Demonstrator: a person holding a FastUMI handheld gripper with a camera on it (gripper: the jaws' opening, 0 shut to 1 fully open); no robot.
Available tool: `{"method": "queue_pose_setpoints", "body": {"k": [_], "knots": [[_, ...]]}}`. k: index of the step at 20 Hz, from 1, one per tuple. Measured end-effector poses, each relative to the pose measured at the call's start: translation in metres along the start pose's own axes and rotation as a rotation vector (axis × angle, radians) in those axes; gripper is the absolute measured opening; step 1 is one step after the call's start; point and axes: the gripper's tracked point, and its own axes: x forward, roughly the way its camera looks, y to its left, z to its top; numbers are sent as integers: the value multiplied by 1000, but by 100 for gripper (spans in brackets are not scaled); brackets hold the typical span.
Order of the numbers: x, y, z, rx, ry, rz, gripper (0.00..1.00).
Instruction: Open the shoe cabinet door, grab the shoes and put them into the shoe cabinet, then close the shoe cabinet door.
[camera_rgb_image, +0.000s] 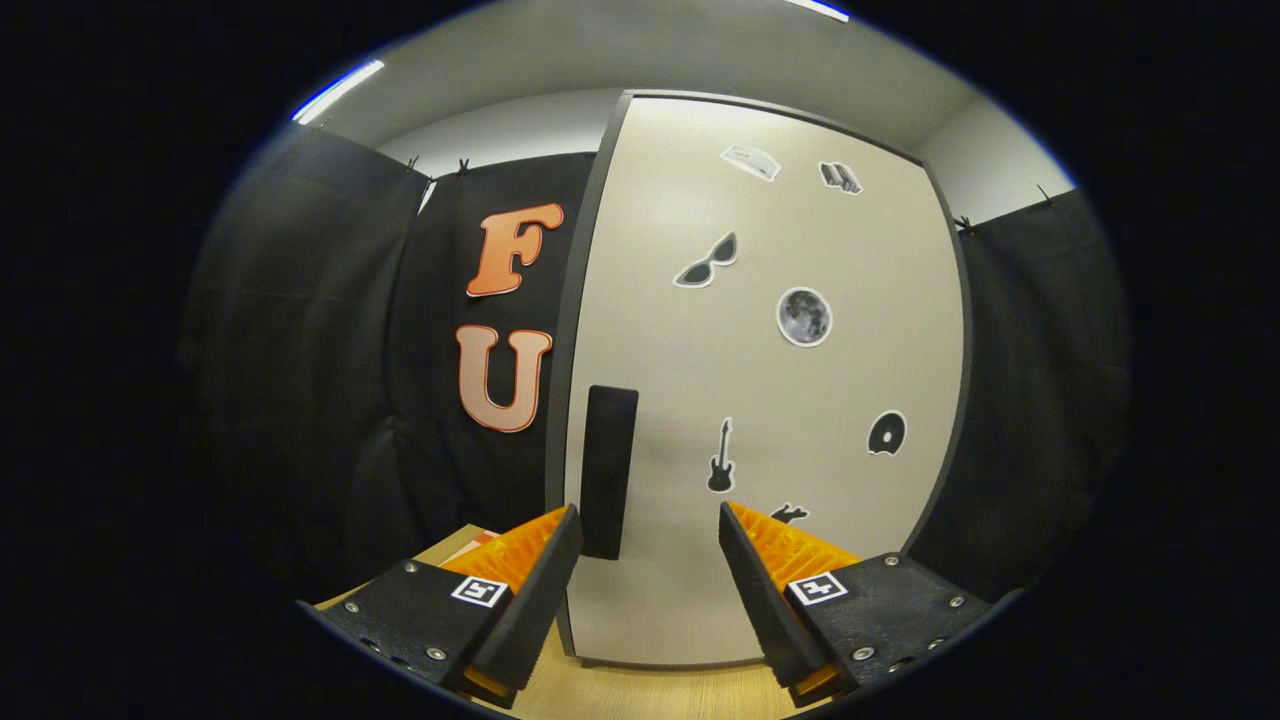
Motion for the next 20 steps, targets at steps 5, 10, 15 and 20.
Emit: {"method": "queue_pose_setpoints", "body": {"k": [5,10,15,20], "knots": [[-65,-34,5,30,-15,-82,87],[-126,-60,11,53,-34,-146,88],[-169,-73,13,74,-40,-187,88],[-191,-78,10,70,-38,-206,88]]}}
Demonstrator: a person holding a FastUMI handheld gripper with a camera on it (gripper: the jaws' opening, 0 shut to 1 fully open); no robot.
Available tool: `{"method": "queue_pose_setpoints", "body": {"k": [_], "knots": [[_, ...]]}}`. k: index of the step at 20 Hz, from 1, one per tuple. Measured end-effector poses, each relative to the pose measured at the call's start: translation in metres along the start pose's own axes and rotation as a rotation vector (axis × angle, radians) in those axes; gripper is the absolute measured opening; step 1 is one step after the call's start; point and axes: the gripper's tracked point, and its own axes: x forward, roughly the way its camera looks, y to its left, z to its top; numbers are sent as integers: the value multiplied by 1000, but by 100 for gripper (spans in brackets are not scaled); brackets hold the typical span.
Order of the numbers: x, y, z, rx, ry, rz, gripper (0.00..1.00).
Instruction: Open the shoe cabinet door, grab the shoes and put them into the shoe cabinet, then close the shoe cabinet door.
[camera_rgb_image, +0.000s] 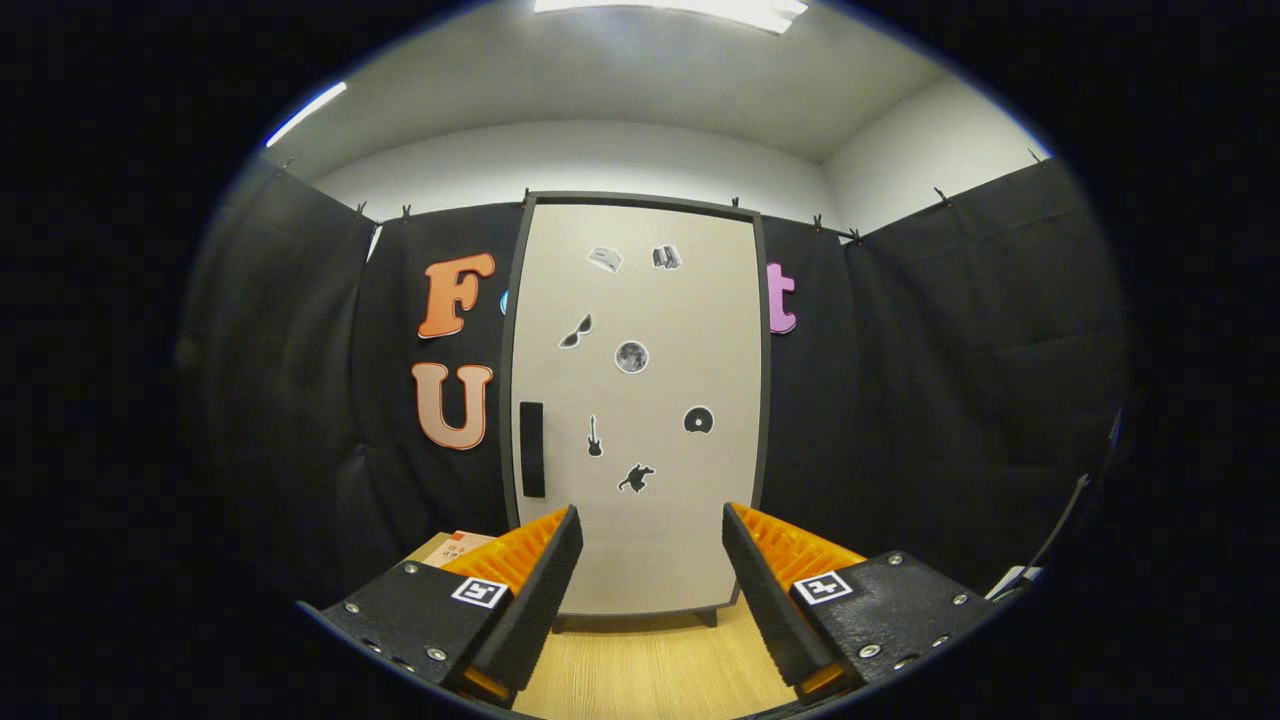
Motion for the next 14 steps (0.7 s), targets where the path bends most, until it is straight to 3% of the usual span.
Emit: {"method": "queue_pose_setpoints", "body": {"k": [14], "knots": [[1,1,-1,21,-6,20,89]]}}
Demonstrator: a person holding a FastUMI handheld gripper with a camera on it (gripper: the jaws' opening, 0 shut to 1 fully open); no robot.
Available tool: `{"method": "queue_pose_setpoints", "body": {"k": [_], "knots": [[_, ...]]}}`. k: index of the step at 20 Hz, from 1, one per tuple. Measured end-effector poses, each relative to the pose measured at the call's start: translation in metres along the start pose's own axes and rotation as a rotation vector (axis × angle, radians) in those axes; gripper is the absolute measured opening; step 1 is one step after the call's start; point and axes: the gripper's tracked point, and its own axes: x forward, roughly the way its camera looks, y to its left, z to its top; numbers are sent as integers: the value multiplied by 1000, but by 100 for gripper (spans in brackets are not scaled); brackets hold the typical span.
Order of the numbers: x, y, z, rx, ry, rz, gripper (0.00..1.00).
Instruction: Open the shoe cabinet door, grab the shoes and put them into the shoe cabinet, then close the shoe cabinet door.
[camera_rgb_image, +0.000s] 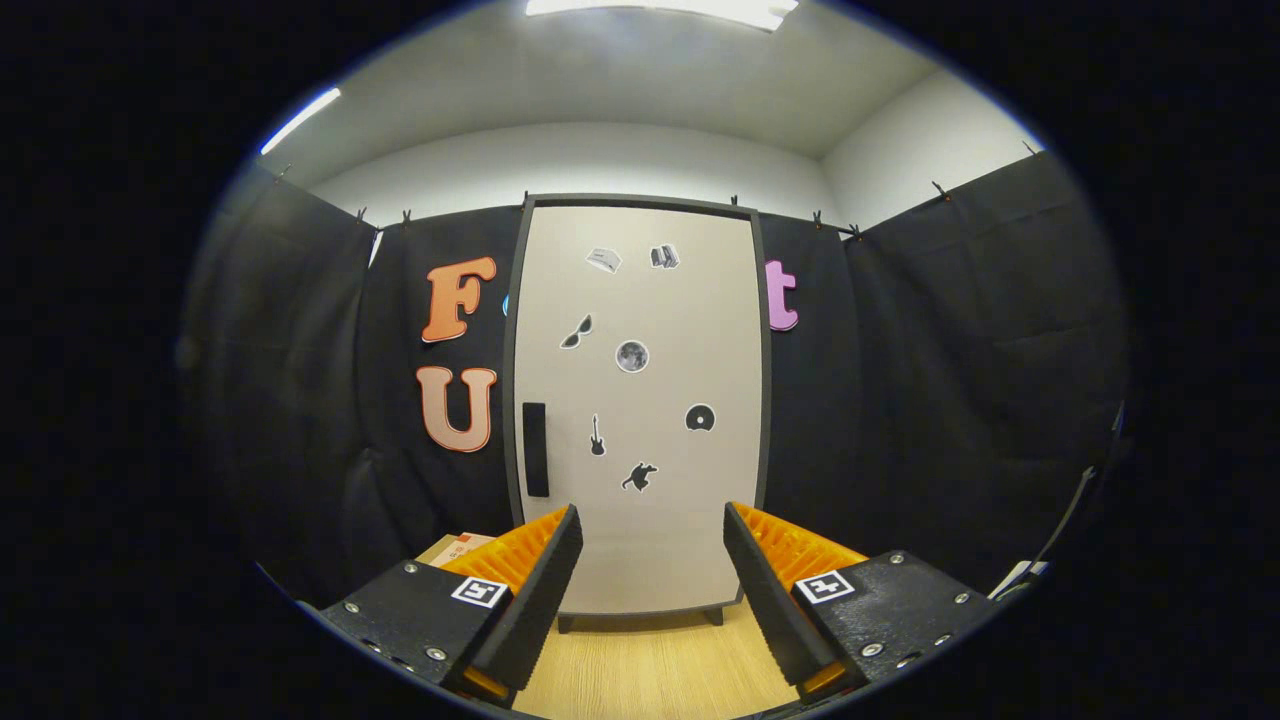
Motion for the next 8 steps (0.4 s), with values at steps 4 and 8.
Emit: {"method": "queue_pose_setpoints", "body": {"k": [4,8], "knots": [[2,3,-1,-2,0,6,89],[1,6,-1,-9,3,13,89]]}}
